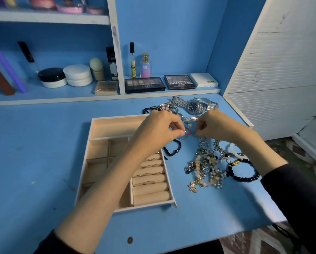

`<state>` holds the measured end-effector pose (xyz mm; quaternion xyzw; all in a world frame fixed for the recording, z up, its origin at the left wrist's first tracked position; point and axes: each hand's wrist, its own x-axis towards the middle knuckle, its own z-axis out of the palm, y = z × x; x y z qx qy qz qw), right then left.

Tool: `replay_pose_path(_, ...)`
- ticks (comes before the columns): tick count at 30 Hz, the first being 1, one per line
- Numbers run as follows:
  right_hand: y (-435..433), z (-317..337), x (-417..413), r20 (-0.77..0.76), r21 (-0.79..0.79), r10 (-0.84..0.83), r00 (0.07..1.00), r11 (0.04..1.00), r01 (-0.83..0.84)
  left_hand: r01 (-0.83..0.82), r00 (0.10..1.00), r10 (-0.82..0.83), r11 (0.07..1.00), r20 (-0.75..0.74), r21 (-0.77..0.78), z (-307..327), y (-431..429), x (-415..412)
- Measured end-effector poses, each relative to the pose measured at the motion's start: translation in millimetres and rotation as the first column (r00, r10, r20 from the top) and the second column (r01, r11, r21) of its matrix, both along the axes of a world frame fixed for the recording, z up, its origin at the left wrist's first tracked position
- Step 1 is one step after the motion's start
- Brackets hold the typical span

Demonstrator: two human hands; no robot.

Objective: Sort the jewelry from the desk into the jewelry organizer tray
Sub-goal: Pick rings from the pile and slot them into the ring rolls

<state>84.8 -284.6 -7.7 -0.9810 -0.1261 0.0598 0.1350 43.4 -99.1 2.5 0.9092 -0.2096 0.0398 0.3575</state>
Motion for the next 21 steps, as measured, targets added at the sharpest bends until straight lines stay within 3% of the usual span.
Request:
replay_pose_path(2, -2, -4, -5, 0.061, 0.043, 0.017, 0.998, 0.999, -0.02, 0.0, 1.0, 0.0, 1.0, 0.002, -0.001, 2, 2, -1)
replay_pose_path(6, 0, -8, -24, 0.19, 0.295, -0.027, 0.981, 0.955, -0.031, -0.017, 1.0, 0.016, 0.999, -0.021, -0.035, 4, 9, -6)
replay_pose_path(14, 31, 3, -80, 0.066, 0.724, 0.025, 0.998, 0.687, -0.065, -0.138, 0.99, 0.135, 0.988, -0.044, -0.072, 2, 50, -39)
replay_pose_path(17, 44, 3, -100, 0.05, 0.744, 0.085, 0.995, 0.662, -0.094, -0.183, 0.98, 0.171, 0.975, -0.107, -0.125, -3, 66, -58)
replay_pose_path(21, 53, -4, -112, 0.109, 0.676, 0.195, 0.975, 0.704, -0.217, -0.242, 0.964, 0.214, 0.952, -0.159, -0.186, -5, 76, -78)
